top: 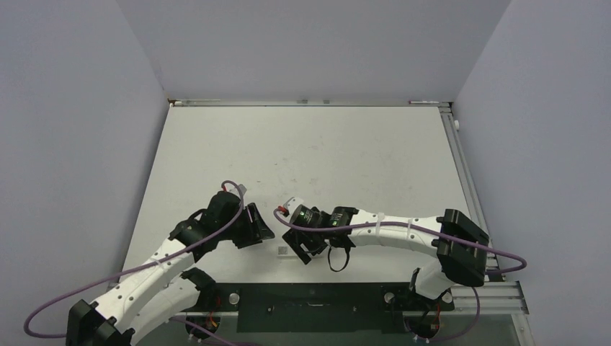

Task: Load the batteries into the remote control

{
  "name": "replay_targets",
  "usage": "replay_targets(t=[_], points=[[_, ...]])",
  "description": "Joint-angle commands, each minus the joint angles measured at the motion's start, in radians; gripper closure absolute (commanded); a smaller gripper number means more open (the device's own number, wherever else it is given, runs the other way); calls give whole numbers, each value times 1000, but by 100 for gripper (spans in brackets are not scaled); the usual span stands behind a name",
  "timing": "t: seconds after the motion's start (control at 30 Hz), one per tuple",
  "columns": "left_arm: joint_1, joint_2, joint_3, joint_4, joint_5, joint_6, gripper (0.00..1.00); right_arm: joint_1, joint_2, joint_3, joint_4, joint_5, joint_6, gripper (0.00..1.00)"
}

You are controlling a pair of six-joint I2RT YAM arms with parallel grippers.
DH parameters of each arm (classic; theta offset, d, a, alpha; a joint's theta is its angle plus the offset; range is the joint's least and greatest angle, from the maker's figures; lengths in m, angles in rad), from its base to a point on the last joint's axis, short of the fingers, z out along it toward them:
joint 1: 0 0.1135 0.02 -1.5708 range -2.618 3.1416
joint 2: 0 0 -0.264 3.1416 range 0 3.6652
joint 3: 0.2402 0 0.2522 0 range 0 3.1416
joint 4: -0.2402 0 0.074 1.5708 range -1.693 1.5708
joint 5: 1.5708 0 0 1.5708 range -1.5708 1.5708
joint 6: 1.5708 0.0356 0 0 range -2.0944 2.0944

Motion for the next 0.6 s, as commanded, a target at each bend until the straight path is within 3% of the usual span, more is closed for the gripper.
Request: replay_targets(t=[0.0,0.23,0.43,0.5,0.57], points=[[13,-103,-9,-52,-51,-95,52,-28,71,20,75,-101,-212,26],[18,-217,-7,-117,-74,-144,48,-55,150,-31,151,-132,-253,27],[18,-263,-19,-124,-46,-167,48,-54,162,-67,144,-141,-236,36],[18,-276,-28,-118,-33,-181,48,-52,162,-74,138,-150,-225,43],[18,-294,-40,-106,-21,-196,48,-49,159,-78,129,-157,-215,61]])
